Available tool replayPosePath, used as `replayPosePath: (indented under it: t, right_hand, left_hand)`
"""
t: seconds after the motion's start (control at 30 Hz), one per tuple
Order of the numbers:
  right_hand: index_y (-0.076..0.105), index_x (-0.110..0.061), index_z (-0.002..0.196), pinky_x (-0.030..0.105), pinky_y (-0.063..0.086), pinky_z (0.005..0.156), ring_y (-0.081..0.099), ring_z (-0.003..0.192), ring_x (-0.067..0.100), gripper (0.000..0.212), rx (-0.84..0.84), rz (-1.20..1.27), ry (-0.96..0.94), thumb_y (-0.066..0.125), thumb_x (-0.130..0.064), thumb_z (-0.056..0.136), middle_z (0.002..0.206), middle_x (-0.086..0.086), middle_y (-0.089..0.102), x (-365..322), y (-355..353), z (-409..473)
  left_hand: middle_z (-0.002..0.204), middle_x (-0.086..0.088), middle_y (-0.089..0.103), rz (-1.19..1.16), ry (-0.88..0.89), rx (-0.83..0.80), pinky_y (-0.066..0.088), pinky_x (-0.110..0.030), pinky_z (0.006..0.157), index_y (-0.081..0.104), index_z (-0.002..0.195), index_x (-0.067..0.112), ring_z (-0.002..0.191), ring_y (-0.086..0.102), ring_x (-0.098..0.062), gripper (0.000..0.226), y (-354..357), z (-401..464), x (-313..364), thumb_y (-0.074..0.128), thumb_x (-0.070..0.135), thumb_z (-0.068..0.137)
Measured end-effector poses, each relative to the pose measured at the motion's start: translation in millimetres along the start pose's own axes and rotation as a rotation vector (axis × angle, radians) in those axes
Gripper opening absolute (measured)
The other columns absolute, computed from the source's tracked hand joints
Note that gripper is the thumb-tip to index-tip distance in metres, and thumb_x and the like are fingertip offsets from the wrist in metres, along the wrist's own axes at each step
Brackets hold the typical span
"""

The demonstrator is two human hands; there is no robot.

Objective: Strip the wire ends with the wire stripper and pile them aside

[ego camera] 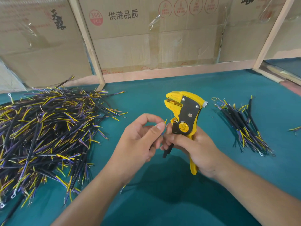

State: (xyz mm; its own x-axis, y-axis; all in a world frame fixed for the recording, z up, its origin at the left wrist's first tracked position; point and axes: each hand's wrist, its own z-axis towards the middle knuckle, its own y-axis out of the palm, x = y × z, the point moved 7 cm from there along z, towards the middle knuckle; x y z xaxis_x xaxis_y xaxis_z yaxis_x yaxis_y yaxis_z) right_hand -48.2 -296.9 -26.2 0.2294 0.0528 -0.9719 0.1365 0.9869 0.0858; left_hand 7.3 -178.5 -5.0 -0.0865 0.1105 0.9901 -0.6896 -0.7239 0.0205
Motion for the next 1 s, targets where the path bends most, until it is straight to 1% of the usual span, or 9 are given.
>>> replayPosePath:
  t: [0.1,0.27,0.33,0.4,0.47,0.63,0.83,0.9,1.0]
  right_hand:
    - [0.067,-0.020,0.076,0.036,0.056,0.078,0.063,0.075,0.023,0.015,0.007,-0.011,-0.001,0.060,-0.014,0.088,0.072,0.005,0.064,-1.4,-0.3,-0.2]
    - [0.065,-0.024,0.075,0.033,0.054,0.079,0.062,0.077,0.021,0.018,-0.042,-0.047,-0.025,0.058,-0.014,0.089,0.074,0.004,0.064,-3.5,4.5,-1.4]
    - [0.063,-0.020,0.076,0.033,0.053,0.080,0.062,0.077,0.022,0.015,-0.050,-0.064,-0.032,0.058,-0.015,0.089,0.075,0.006,0.065,-3.4,5.1,-2.0]
    - [0.063,-0.018,0.077,0.034,0.053,0.080,0.062,0.078,0.022,0.012,-0.054,-0.064,-0.030,0.059,-0.018,0.089,0.075,0.006,0.065,-2.4,5.4,-2.3]
    - [0.063,-0.018,0.078,0.033,0.054,0.078,0.062,0.077,0.022,0.011,-0.052,-0.057,-0.032,0.062,-0.025,0.086,0.075,0.004,0.064,-2.0,5.6,-2.7]
    - [0.063,-0.017,0.078,0.036,0.057,0.076,0.063,0.076,0.024,0.013,-0.046,-0.035,-0.045,0.062,-0.029,0.084,0.073,0.002,0.064,-2.8,5.3,-2.9]
    - [0.062,-0.019,0.077,0.032,0.056,0.074,0.062,0.076,0.022,0.011,-0.053,-0.016,-0.054,0.062,-0.027,0.083,0.073,0.003,0.063,-3.3,5.2,-2.4]
    - [0.063,-0.021,0.076,0.032,0.055,0.074,0.062,0.076,0.023,0.009,-0.052,-0.010,-0.053,0.062,-0.027,0.083,0.073,0.003,0.063,-3.4,5.1,-2.3]
    - [0.064,-0.021,0.076,0.035,0.056,0.075,0.062,0.076,0.024,0.009,-0.054,-0.002,-0.054,0.062,-0.027,0.083,0.073,0.002,0.063,-3.6,5.6,-2.2]
  left_hand:
    - [0.058,-0.003,0.048,0.048,0.060,-0.001,0.028,-0.015,0.039,0.064,0.085,0.011,0.040,0.036,-0.008,0.021,1.9,-0.4,5.0,0.055,0.020,0.102]
    - [0.052,-0.010,0.051,0.016,0.020,0.052,0.027,-0.018,0.034,0.059,0.077,0.010,0.033,0.032,-0.015,0.027,-1.7,-0.8,3.9,0.049,0.015,0.102]
    - [0.051,-0.012,0.051,0.023,-0.001,0.082,0.026,-0.018,0.033,0.057,0.084,0.007,0.030,0.031,-0.015,0.022,-3.9,-1.0,2.8,0.047,0.011,0.103]
    - [0.050,-0.012,0.051,0.014,-0.018,0.102,0.025,-0.017,0.033,0.055,0.101,0.008,0.029,0.034,-0.012,0.008,-4.9,-1.1,1.5,0.046,0.008,0.102]
    - [0.049,-0.011,0.050,0.004,-0.025,0.112,0.025,-0.016,0.034,0.053,0.109,0.017,0.029,0.034,-0.011,0.019,-5.2,-1.2,-0.2,0.045,0.003,0.100]
    - [0.048,-0.009,0.048,0.100,-0.004,0.141,0.025,-0.015,0.036,0.064,0.079,0.023,0.034,0.026,-0.013,0.039,-9.2,0.2,0.6,0.042,-0.004,0.095]
    - [0.054,-0.009,0.050,0.071,0.085,0.089,0.028,-0.015,0.038,0.066,0.099,0.027,0.035,0.034,-0.011,0.020,-3.7,-1.5,12.2,0.052,0.014,0.093]
    - [0.054,-0.005,0.049,0.088,0.109,0.078,0.029,-0.015,0.039,0.067,0.100,0.028,0.038,0.037,-0.011,0.023,-2.8,-2.0,13.3,0.053,0.011,0.098]
    - [0.055,0.000,0.046,0.130,0.110,0.096,0.029,-0.017,0.041,0.070,0.099,0.032,0.047,0.036,-0.019,0.033,-4.4,-2.1,11.7,0.050,0.006,0.102]
